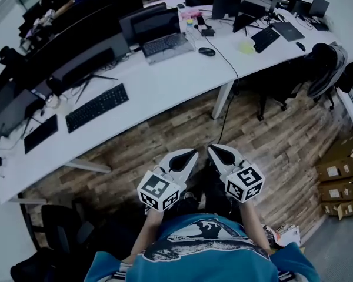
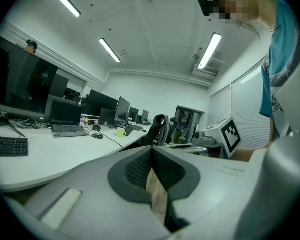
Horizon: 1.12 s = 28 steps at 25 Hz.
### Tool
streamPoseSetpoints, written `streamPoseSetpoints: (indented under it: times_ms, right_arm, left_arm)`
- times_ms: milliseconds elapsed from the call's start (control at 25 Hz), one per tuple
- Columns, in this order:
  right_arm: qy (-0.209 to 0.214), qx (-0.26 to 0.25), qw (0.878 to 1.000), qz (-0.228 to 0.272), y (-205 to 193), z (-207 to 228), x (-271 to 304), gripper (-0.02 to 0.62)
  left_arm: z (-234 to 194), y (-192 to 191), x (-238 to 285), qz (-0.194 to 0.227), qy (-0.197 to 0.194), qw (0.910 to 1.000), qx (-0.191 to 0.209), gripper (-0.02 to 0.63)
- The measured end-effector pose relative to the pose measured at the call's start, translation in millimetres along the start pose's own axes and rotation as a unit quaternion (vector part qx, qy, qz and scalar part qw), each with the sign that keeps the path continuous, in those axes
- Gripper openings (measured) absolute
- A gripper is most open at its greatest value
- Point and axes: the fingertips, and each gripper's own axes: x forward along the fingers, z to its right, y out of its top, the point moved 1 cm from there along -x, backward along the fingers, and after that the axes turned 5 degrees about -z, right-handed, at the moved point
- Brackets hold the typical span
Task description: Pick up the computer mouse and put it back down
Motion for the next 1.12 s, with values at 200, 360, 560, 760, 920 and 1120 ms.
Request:
streamPoseSetpoints:
  times_ms: [200,360,560,760,920,1120]
  right_arm:
    - [0.017,0.004,1.0,-0.003,13,43,24,0.002]
    - [0.031,0.002,0.999,-0.01,28,90,39,0.002]
    - [0.046,-0.001,0.999,-0.015,54,153,47,0.002]
    - [0.063,0.002,0.998,-0.023,66,205,55,0.002]
    - [0.081,0.006,0.996,-0.03,67,228,60,0.002]
    - [0.1,0.012,0.994,-0.041,63,242,64,0.002]
  left_arm:
    - [-30,13,36,-0.001,0.022,0.9998,-0.004,0.014]
    - [-59,29,76,0.002,0.05,0.9987,-0.012,0.014]
    - [-78,57,132,0.015,0.072,0.9971,-0.02,0.014]
    - [-94,71,176,0.012,0.097,0.9949,-0.024,0.014]
    - [-102,75,198,0.007,0.118,0.9925,-0.031,0.014]
    - [-106,77,214,-0.002,0.138,0.9898,-0.034,0.014]
